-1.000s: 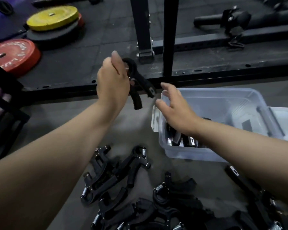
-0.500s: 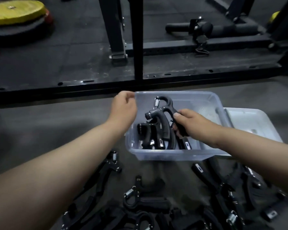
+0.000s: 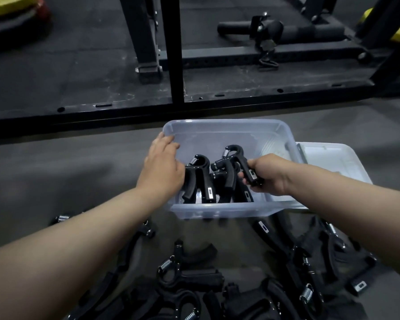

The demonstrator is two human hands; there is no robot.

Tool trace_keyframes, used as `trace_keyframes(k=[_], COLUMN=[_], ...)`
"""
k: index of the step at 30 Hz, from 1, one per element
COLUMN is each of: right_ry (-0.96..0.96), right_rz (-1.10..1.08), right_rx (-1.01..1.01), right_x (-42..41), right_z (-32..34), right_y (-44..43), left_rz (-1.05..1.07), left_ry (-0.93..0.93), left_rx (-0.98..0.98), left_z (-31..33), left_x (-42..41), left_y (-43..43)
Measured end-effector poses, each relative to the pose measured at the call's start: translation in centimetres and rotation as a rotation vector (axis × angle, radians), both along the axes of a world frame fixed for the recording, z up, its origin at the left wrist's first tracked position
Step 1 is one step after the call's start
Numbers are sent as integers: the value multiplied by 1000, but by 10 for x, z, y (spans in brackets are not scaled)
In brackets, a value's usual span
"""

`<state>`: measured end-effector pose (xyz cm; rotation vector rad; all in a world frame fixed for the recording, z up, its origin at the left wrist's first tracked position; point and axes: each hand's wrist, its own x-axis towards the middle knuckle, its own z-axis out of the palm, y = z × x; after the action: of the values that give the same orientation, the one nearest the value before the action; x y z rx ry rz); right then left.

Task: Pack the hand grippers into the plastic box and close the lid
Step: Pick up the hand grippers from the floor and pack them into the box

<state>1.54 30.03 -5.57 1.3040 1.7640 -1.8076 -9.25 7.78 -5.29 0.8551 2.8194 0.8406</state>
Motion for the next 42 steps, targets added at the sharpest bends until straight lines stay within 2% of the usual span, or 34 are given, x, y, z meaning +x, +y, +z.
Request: trace_keyframes(k=[5, 9, 13, 17, 19, 22, 36, 40, 42], right_ry=[-75, -99, -190, -293, -369, -406, -425, -416, -343], right_rz=[-68, -28, 422, 833, 957, 1025, 1049, 858, 730], right_rx=[-16, 105, 505, 743, 857, 918, 980, 907, 895], right_x=[-10, -8, -9, -13, -17, -20, -15, -17, -19], right_z=[-15, -25, -31, -20, -24, -29, -35, -32, -25], right_y=[-6, -9, -10, -24, -24, -24, -25, -28, -34], left_rz=[1, 6, 4, 7, 5, 1, 2, 8, 30], left_ry=[-1, -10, -13, -14, -15, -17, -29, -38, -65], left_rx=[17, 22, 13, 9, 8, 8, 0, 46, 131], left_z=[0, 1, 1, 0, 0, 1, 1, -1, -2], left_x=[1, 1, 1, 1, 2, 2, 2, 1, -1], left_y=[-1, -1, -1, 0, 0, -1, 0, -1, -3])
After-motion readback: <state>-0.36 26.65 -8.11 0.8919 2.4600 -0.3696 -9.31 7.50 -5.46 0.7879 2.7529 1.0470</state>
